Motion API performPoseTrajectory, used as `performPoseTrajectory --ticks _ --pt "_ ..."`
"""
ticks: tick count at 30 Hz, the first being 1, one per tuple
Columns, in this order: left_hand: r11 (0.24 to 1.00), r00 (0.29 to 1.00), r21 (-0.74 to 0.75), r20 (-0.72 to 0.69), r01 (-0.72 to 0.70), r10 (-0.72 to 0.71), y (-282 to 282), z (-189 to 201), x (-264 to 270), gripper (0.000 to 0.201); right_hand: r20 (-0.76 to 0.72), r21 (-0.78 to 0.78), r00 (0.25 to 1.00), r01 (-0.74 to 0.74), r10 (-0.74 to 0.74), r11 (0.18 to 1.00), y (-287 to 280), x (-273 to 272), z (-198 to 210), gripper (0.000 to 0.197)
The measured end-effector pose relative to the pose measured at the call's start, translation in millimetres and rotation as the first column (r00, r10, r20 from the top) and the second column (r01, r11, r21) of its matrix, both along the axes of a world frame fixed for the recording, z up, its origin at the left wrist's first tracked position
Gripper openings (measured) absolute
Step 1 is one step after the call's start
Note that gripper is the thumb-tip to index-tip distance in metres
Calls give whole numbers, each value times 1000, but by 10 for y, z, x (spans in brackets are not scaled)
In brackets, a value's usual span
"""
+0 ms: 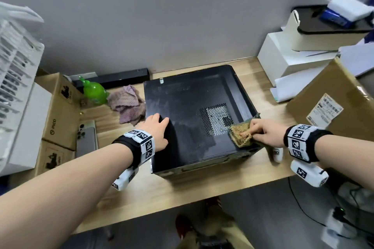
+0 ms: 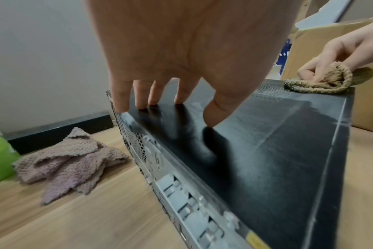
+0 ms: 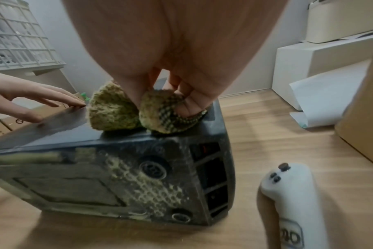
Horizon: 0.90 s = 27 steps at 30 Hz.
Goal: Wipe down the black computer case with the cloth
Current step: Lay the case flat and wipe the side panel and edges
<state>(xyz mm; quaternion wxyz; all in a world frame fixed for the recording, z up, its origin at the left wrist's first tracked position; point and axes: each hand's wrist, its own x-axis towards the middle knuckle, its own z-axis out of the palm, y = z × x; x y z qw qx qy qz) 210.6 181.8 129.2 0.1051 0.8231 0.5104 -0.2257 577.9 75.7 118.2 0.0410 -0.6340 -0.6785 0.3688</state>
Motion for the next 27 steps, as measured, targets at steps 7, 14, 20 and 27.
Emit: performPoseTrajectory --ticks 7,14,20,27 --pt "996 996 -24 -30 87 -88 -97 -48 -103 108 62 62 987 146 -150 987 -271 -289 0 32" --pt "990 989 -74 -76 118 -123 -46 7 -80 127 31 93 999 -36 34 995 -133 -1622 27 34" --pt "984 975 -117 -158 136 -153 13 74 -97 133 -12 99 997 -80 81 992 -103 -1721 32 33" --pt "983 974 -92 -149 157 -169 23 106 -76 130 166 67 983 64 -74 996 -70 -415 136 32"
